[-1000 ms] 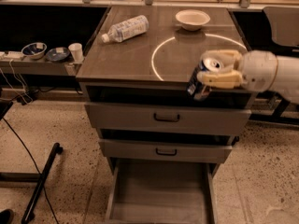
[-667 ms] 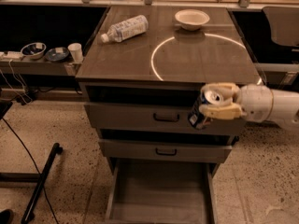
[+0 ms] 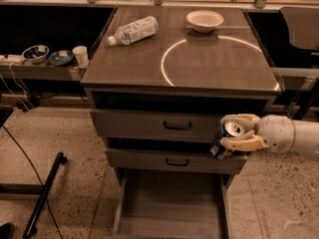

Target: Place pepsi can into bottom drawer

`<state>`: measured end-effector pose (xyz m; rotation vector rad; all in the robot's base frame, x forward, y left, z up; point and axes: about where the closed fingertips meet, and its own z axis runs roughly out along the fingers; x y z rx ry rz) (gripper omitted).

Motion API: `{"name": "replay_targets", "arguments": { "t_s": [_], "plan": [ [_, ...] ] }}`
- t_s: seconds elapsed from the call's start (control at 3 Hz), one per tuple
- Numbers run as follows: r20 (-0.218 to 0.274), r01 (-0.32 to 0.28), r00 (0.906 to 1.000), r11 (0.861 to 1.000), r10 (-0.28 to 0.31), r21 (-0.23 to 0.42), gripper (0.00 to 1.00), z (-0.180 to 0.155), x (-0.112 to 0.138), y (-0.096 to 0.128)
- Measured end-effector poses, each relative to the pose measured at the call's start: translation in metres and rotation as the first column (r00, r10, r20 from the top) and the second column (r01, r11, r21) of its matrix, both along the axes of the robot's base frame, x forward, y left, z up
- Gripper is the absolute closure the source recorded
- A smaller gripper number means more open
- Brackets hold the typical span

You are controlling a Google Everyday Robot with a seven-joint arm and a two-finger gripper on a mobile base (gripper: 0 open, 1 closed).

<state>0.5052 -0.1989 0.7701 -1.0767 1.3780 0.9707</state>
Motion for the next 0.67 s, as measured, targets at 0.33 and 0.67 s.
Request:
{"name": "replay_targets", "arguments": {
  "t_s": [0.33, 0.67],
  "plan": [
    [-0.044, 0.042, 0.9981, 0.999, -0.043, -0.018, 1.00, -0.042, 0.001, 0.002],
    [-0.090, 0.098, 0.9910, 0.995, -0.099, -0.018, 1.00, -0.133, -0.015, 0.009]
  ]
}}
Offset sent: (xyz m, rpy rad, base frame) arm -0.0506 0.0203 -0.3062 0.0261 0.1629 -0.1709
